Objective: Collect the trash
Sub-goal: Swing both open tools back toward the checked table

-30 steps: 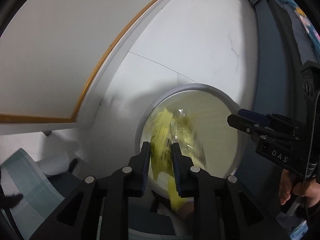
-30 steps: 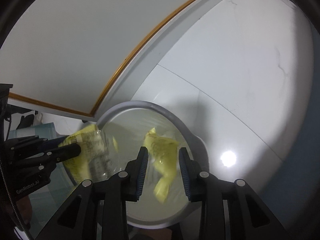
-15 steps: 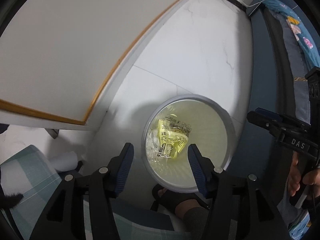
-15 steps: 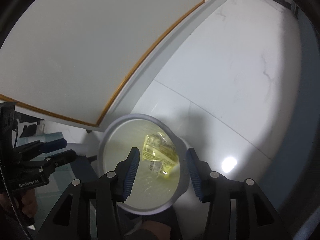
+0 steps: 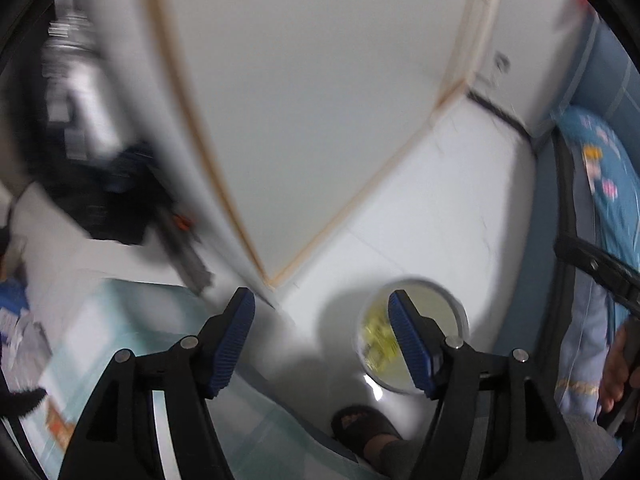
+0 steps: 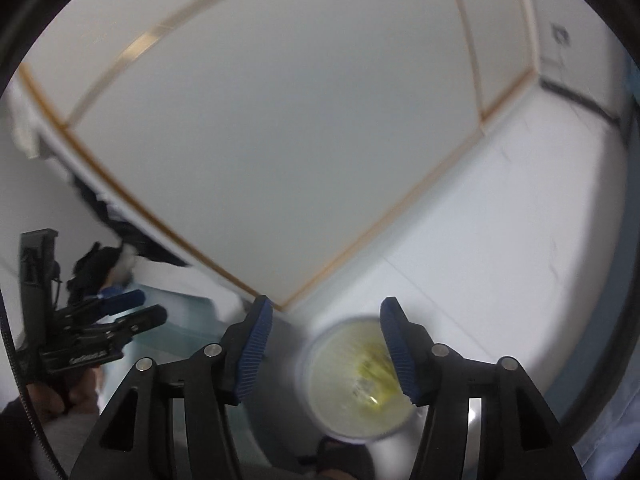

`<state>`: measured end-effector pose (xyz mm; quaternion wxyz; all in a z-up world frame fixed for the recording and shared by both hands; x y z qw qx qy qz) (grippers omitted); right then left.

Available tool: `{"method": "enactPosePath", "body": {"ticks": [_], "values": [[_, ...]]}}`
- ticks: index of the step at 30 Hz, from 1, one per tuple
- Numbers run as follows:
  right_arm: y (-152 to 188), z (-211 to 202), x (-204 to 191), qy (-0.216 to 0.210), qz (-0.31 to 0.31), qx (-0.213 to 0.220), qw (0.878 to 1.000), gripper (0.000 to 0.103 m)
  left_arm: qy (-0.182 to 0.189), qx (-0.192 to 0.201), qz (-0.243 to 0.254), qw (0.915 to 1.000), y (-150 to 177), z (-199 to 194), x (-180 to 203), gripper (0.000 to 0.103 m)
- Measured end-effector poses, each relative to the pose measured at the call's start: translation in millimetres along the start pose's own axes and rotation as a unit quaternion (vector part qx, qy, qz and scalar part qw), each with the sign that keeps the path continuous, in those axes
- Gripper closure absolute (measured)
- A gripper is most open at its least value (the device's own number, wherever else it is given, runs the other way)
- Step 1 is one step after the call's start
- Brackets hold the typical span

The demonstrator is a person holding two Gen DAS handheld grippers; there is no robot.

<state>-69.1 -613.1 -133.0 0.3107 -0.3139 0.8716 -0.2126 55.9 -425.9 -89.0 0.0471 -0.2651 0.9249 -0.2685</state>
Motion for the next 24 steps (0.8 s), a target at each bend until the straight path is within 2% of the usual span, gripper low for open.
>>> {"method": "enactPosePath", "body": {"ticks": [4,8,10,15,18,20,22,23,24], "values": [[-17,-32,-62,-0.038,-0.047,0.036,0.998,0.045,-0.034,0.072,-0.044,0.9959,-2,-62,-37,0.03],[-28,-66,-130,-0.074,-0.097,0.085,0.989,0.037,-0.068,0.127,-0.081,0.9863,6,-113,-77,0.026],[-28,-84,-171,-0.097,-0.134,0.108,0.98,0.034,-0.087,0.153,-0.1,0.9794,15,-141,-99,0.025],[-10,-110,-248,-0.138,-0.197,0.141,0.96,0.025,-0.15,0.173,-0.132,0.9644,40,-194,-149,0.022],[3,-116,-287,-0.162,-0.223,0.142,0.951,0.024,-0.16,0.194,-0.172,0.9526,60,-225,-178,0.021],[14,-119,-315,-0.181,-0.244,0.143,0.942,0.02,-0.173,0.21,-0.192,0.9427,72,-244,-196,0.021],[25,-122,-334,-0.198,-0.264,0.145,0.933,0.017,-0.198,0.228,-0.208,0.9304,83,-262,-213,0.015],[31,-123,-344,-0.205,-0.275,0.148,0.928,0.016,-0.212,0.238,-0.222,0.9216,91,-273,-223,0.014],[37,-125,-353,-0.21,-0.283,0.149,0.924,0.015,-0.218,0.244,-0.229,0.9168,96,-283,-222,0.013]]}}
Point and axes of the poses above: each gripper's, at about its wrist camera, not at the fingertips, and z roughly the way its jaws point, x to its right, y to its underside, the point moved 8 cm from there along z, roughly the way its jaws point, and after that the axes turned 2 degrees about y, right-handed, at the moved point
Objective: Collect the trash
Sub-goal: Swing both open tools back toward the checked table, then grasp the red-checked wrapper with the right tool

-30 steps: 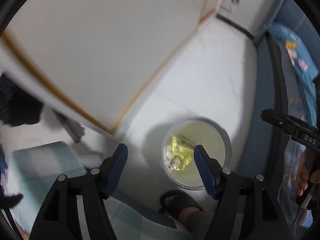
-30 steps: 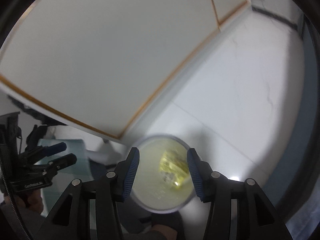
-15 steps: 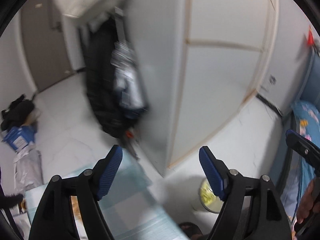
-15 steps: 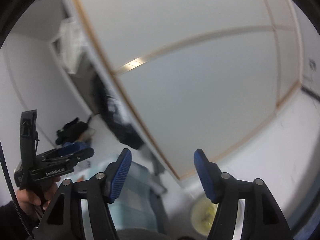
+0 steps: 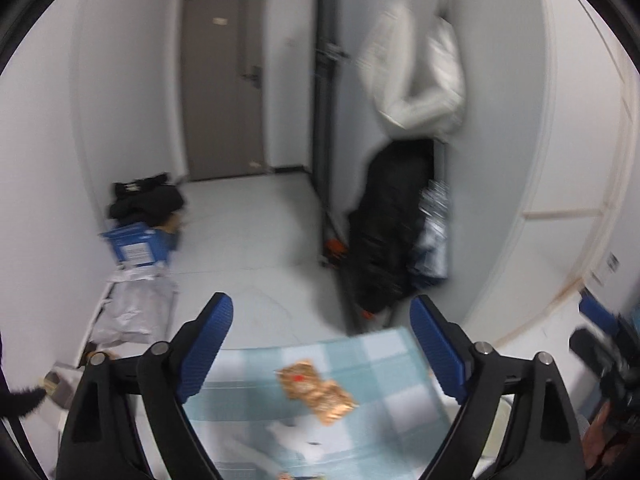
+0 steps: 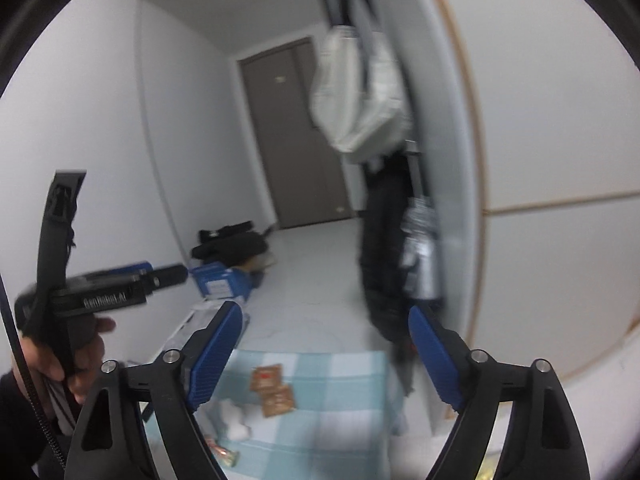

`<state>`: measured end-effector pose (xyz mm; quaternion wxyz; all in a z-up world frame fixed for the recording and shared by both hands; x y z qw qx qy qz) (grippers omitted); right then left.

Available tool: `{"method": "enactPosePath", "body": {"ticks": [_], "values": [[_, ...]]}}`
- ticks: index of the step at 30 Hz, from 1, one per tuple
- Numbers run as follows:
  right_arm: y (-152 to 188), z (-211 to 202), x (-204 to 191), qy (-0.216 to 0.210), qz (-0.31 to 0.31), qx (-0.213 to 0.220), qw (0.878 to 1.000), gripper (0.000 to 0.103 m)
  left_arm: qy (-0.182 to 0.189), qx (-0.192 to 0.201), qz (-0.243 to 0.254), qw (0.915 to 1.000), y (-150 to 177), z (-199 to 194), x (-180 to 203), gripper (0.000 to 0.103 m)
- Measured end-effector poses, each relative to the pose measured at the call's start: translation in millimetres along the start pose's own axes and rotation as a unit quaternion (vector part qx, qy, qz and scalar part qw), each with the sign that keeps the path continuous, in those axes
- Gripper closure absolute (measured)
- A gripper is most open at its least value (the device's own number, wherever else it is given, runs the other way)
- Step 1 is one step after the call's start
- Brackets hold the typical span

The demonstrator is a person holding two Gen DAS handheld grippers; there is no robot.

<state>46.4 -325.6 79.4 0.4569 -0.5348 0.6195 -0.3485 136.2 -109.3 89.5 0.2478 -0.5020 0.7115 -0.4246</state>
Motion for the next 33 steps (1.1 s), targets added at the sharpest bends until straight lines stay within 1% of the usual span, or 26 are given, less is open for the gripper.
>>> {"method": "enactPosePath", "body": {"ticks": [2,5,7,8,11,14,15,18,20,23,24,28,33], "values": [[2,9,-25,-0.015,-0.013,0.001,1.0,0.012,-0.007,0.007,-0.02,0.9998,1,-2,-14,0.01],[8,22,-51,-0.033,-0.021,-0.001,0.999,0.007,-0.025,0.02,-0.043,0.9986,5,-10,-39,0.008],[14,33,-69,-0.046,-0.029,0.0,0.998,0.006,-0.029,0.029,-0.051,0.9978,10,-12,-48,0.004],[18,37,-73,-0.051,-0.034,-0.002,0.998,0.006,-0.033,0.033,-0.053,0.9975,14,-12,-51,0.004],[30,50,-95,-0.067,-0.048,-0.013,0.996,0.004,-0.058,0.034,-0.055,0.9962,28,-16,-67,0.004],[46,61,-111,-0.081,-0.051,-0.028,0.995,0.003,-0.061,0.025,-0.071,0.9953,44,-10,-79,0.004],[51,63,-116,-0.08,-0.051,-0.032,0.995,0.003,-0.064,0.021,-0.076,0.9948,49,-11,-84,0.004],[67,79,-120,-0.052,-0.061,-0.045,0.996,0.003,-0.073,0.012,-0.093,0.9929,69,-7,-96,0.004],[78,89,-124,-0.051,-0.066,-0.059,0.995,0.003,-0.08,-0.001,-0.107,0.991,86,2,-105,0.003],[90,97,-125,-0.048,-0.076,-0.067,0.994,0.003,-0.081,-0.016,-0.12,0.9893,102,11,-114,0.003],[94,99,-125,-0.047,-0.081,-0.069,0.993,0.003,-0.076,-0.026,-0.126,0.9888,110,15,-118,0.003],[104,102,-124,-0.058,-0.083,-0.075,0.992,0.003,-0.077,-0.043,-0.137,0.9866,124,20,-131,0.003],[128,115,-123,-0.074,-0.068,-0.117,0.988,0.003,-0.067,-0.064,-0.145,0.9852,134,27,-137,0.003]]}}
Point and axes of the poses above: each gripper's, at about its wrist camera, not at the fingertips, and z roughly the way its jaws point, x to its right, y to its underside, the point moved 8 cm from there along z, roughly the way its jaws point, and after that the axes turned 2 degrees about y, right-handed, at the moved point
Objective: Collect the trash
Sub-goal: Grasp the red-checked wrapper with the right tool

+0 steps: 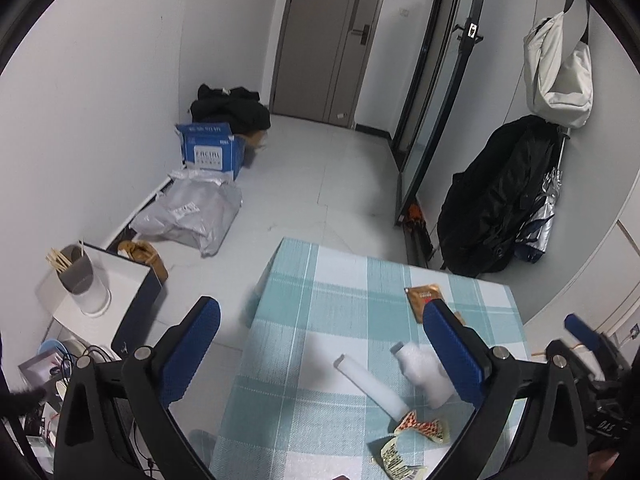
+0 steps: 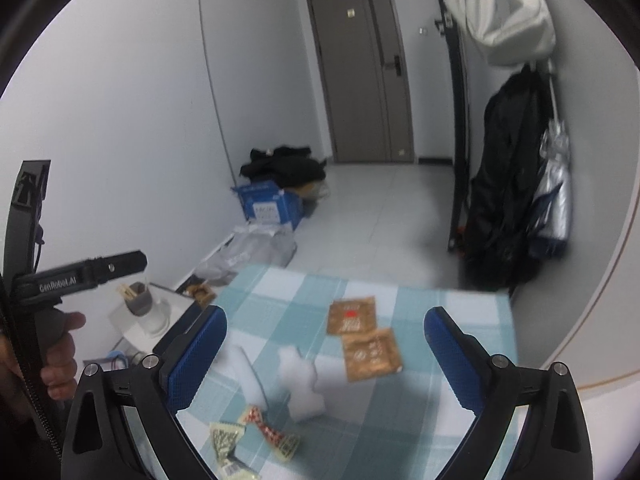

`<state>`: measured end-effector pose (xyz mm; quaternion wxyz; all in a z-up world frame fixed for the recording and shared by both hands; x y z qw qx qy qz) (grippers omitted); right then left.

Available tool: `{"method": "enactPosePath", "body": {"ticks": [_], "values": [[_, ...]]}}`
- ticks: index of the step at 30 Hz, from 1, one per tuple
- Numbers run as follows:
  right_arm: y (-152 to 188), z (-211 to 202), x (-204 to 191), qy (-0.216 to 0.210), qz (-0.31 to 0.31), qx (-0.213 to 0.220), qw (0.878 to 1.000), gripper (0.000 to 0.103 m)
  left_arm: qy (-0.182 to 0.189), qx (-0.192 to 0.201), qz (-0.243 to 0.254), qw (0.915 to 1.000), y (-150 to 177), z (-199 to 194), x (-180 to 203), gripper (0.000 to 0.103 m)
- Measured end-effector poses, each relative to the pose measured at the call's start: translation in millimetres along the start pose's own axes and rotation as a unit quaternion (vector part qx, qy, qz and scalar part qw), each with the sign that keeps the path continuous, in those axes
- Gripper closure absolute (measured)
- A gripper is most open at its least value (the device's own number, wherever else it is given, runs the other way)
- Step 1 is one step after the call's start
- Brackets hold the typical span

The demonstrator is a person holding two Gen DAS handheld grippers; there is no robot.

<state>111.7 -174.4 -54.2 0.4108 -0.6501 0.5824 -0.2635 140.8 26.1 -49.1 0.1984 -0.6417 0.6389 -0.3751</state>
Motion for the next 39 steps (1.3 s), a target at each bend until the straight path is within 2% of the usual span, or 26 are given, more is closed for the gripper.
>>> {"method": "enactPosePath", "body": {"ticks": [3,13,17,21,25,30,32,36,38,39], "values": [[14,14,-3,-0.007,0.001,-0.034,0.999,0.003,0.003,-0.011,-0.004,0.9999,4,3,-3,0.003],[50,39,-32,-0.03,-0.051,-0.104,0.993,0.003,0.008,-0.031,-0.023,0.9992,9,8,-24,0.003],[67,48,-40,-0.038,-0.065,-0.137,0.988,0.003,0.001,-0.032,-0.026,0.9991,11,9,-33,0.003],[89,59,-53,-0.06,-0.074,-0.187,0.978,0.004,-0.003,-0.039,-0.034,0.9987,16,11,-42,0.003],[101,66,-65,-0.056,-0.106,-0.198,0.973,0.009,-0.003,-0.044,-0.037,0.9983,18,13,-44,0.003],[111,77,-70,-0.06,-0.113,-0.215,0.968,0.026,0.002,-0.046,-0.038,0.9982,18,14,-45,0.003],[116,82,-70,-0.054,-0.117,-0.223,0.966,0.04,0.002,-0.049,-0.04,0.998,19,15,-47,0.003],[119,83,-75,-0.062,-0.127,-0.224,0.964,0.052,0.009,-0.056,-0.042,0.9975,21,17,-46,0.003],[120,84,-77,-0.069,-0.127,-0.226,0.963,0.065,0.009,-0.057,-0.04,0.9975,22,18,-45,0.003],[121,85,-77,-0.072,-0.126,-0.228,0.963,0.069,0.009,-0.058,-0.039,0.9976,22,18,-45,0.003]]}}
Point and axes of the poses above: each gripper's, at about its wrist camera, not at the fingertips, and z roughly the way its jaws point, x to its right, y to its underside, the point moved 8 cm from there along z, roughly the way its jaws point, and after that the axes turned 2 degrees about y, right-handed, at the moved point
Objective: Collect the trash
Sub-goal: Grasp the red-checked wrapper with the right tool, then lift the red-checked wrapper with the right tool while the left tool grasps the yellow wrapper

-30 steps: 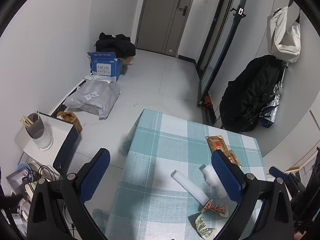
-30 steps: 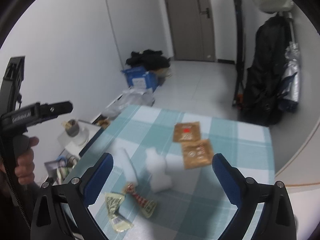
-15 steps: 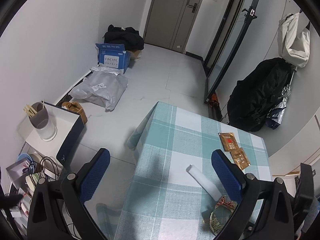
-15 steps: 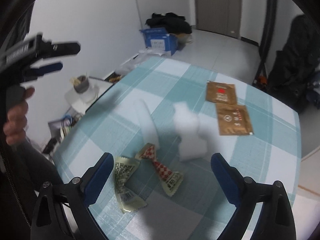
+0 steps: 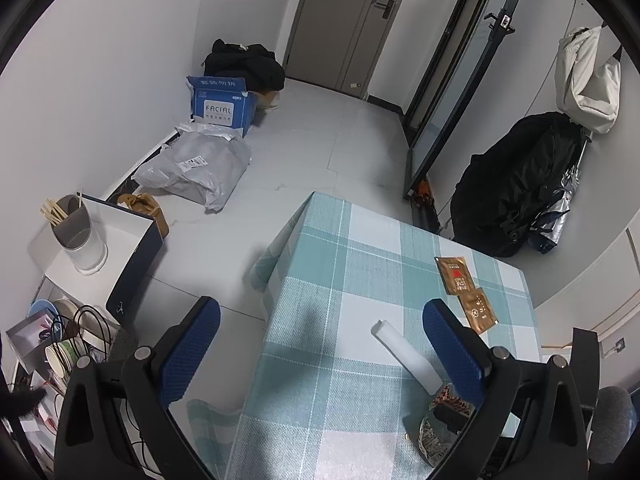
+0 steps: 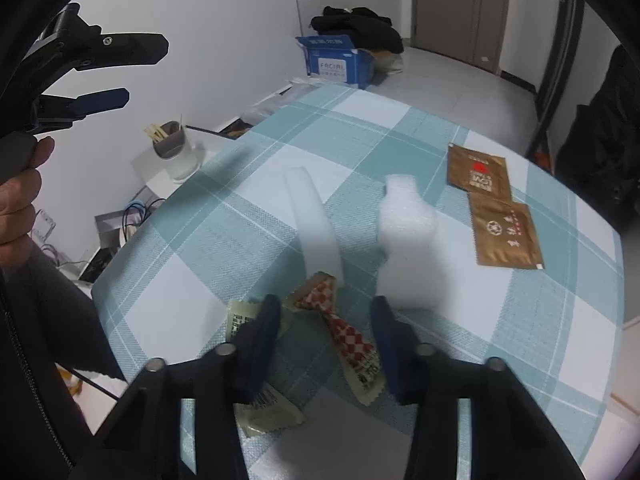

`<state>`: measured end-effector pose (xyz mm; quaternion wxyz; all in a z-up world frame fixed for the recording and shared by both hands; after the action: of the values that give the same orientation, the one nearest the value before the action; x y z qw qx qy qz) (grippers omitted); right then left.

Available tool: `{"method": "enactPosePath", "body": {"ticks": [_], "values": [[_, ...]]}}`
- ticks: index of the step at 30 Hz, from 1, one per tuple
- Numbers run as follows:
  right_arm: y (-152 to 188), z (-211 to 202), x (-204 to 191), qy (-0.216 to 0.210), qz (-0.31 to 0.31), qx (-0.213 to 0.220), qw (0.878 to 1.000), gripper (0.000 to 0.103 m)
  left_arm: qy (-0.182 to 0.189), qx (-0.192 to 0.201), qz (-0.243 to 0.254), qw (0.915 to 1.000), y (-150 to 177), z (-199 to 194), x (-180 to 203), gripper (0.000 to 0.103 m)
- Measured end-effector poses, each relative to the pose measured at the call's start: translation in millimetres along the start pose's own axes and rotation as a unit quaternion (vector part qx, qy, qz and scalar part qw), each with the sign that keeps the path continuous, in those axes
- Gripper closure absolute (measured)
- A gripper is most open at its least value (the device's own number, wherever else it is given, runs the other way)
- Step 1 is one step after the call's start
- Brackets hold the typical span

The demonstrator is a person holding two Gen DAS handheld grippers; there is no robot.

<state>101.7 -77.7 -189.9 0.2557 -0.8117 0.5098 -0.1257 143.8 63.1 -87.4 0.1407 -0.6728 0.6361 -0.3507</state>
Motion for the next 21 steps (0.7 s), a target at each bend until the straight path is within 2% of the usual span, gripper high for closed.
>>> {"method": "enactPosePath", "body": {"ticks": [4,5,13,21], "values": [[0,5,1,-0.009,0.007,-0.005,1.0,0.08,-0.004,-0.003,0.006,1.0,2,2,0,0.003],[0,5,2,-0.013,0.011,-0.006,1.0,0.085,-0.004,-0.004,0.007,1.0,3,3,0,0.003],[2,0,7,-0.016,0.019,-0.009,1.0,0.086,-0.003,-0.021,0.021,0.9996,8,10,8,0.003],[2,-11,18,-0.008,0.04,-0.003,0.999,0.087,0.028,-0.052,0.043,0.9973,17,15,26,0.003]]}}
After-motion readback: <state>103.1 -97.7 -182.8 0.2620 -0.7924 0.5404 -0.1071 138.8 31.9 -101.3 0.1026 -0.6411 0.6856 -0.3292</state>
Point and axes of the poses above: each gripper's, at about its wrist camera, not at the fingertips, and z roughly the way its jaws point, x to its right, y to its underside, the point moved 8 cm from there along z, roughly the way its jaws point, and after that the axes turned 2 degrees about y, right-handed, at the moved point
